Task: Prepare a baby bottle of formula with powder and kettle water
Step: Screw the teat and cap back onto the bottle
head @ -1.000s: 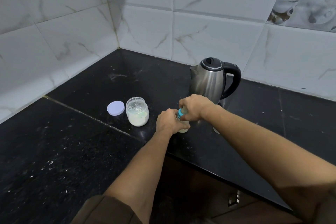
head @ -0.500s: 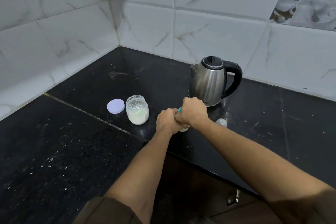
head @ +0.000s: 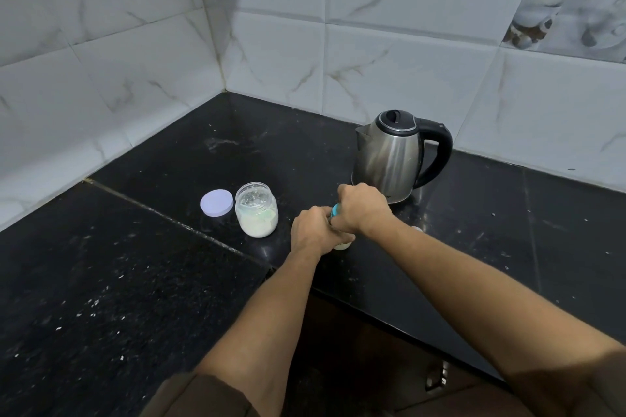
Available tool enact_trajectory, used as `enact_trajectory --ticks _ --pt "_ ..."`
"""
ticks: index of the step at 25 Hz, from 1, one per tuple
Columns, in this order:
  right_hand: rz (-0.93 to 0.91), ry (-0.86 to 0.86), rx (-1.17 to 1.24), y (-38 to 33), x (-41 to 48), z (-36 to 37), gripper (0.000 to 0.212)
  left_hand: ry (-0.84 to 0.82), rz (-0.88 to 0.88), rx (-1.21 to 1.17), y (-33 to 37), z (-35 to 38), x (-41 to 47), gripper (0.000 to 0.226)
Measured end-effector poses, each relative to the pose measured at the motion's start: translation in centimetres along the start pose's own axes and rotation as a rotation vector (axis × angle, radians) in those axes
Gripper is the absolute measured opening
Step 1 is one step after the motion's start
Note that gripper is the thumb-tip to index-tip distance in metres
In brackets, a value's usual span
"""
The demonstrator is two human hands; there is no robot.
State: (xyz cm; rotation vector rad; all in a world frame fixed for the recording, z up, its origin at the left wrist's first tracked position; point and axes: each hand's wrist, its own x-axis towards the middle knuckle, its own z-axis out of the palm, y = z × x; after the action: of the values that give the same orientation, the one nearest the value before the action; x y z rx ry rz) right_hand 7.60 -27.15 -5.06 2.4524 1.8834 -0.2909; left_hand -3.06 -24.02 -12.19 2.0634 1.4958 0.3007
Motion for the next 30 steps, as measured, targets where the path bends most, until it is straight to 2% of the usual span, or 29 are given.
enact_trajectory --ticks 4,8,9,13,19,25,27,30 --pt "0.073 0.040 0.065 0.0 -0.2 0.8 0.047 -0.005 0.002 0.010 -0.1 0.1 0.1 0.039" --pt "0.126 -0.201 0.400 3.3 -0.1 -1.7 0.083 0.034 -0.037 -0.103 -0.2 0.3 -0.1 0.049" --pt "0.150 -0.216 0.416 4.5 -0.2 -2.3 0.085 0.031 -0.026 -0.116 -0.2 0.4 0.0 0.054" --pt "0.255 -0.093 0.146 8.4 -0.9 -1.2 0.049 0.023 0.010 -0.134 0.4 0.6 0.0 0.056" --pt "0.334 -0.112 -0.007 10.8 -1.4 2.6 0.051 -0.005 0.081 -0.131 1.8 1.9 0.2 0.057" --pt "0.359 -0.114 0.020 11.1 -2.0 4.0 0.034 -0.018 0.100 -0.171 1.2 2.4 0.4 0.067" --pt "0.341 -0.041 0.071 10.6 -2.0 2.5 0.034 -0.029 0.102 -0.182 1.2 2.3 0.2 0.075" --pt "0.268 0.149 0.294 8.9 -1.0 -1.5 0.031 -0.048 0.096 -0.187 1.2 1.9 0.0 0.086"
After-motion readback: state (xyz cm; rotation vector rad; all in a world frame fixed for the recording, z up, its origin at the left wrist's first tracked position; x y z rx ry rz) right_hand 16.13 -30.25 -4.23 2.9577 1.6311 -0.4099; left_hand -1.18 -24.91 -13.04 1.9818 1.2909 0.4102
